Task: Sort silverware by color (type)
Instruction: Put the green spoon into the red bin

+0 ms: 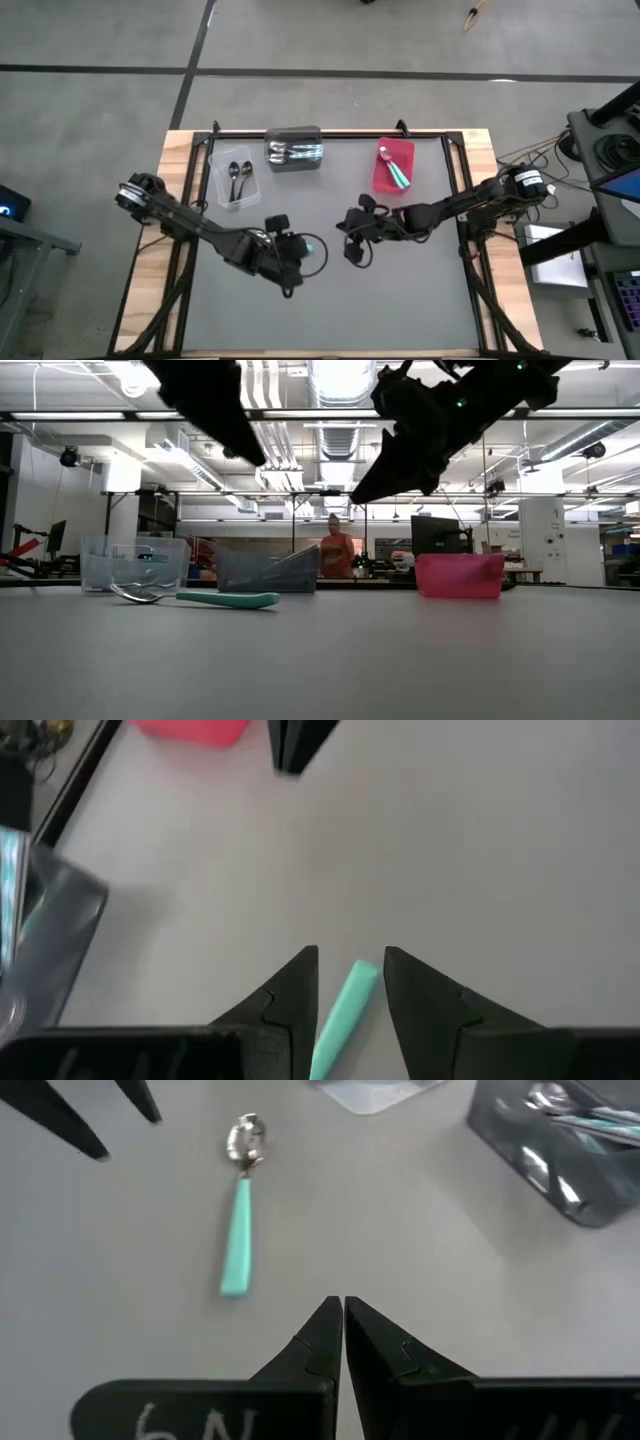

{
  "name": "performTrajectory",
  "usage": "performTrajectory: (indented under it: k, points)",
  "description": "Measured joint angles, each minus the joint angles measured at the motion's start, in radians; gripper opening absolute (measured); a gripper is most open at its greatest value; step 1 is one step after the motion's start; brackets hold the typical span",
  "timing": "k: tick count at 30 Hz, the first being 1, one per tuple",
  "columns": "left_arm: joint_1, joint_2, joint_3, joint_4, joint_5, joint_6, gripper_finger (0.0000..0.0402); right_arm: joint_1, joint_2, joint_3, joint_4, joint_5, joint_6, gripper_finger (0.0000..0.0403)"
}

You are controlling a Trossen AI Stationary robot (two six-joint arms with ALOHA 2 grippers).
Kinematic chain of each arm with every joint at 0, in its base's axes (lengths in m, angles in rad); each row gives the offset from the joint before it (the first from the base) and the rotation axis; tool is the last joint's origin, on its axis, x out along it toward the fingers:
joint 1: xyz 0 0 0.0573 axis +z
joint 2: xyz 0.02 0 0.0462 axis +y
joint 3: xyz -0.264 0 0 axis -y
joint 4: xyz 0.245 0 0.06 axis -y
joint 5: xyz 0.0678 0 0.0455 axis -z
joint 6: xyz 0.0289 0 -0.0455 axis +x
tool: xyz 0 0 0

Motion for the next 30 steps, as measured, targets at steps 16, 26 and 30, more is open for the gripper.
performTrajectory:
  k: [16,26,30]
  points:
    - [-0.047,-0.002,0.161,0.05,0.003,-0.018,0.0098,0.058,0.0,-0.036,-0.114,-0.032,0.14,0.0009]
    - [-0.172,-0.005,0.123,-0.537,-0.084,-0.551,0.0098,0.06,0.001,0.1,-0.312,-0.112,0.256,0.0009]
    - [-0.24,-0.028,0.062,-0.553,-0.167,-0.684,0.0098,0.037,0.039,0.193,-0.305,-0.113,0.182,0.0009]
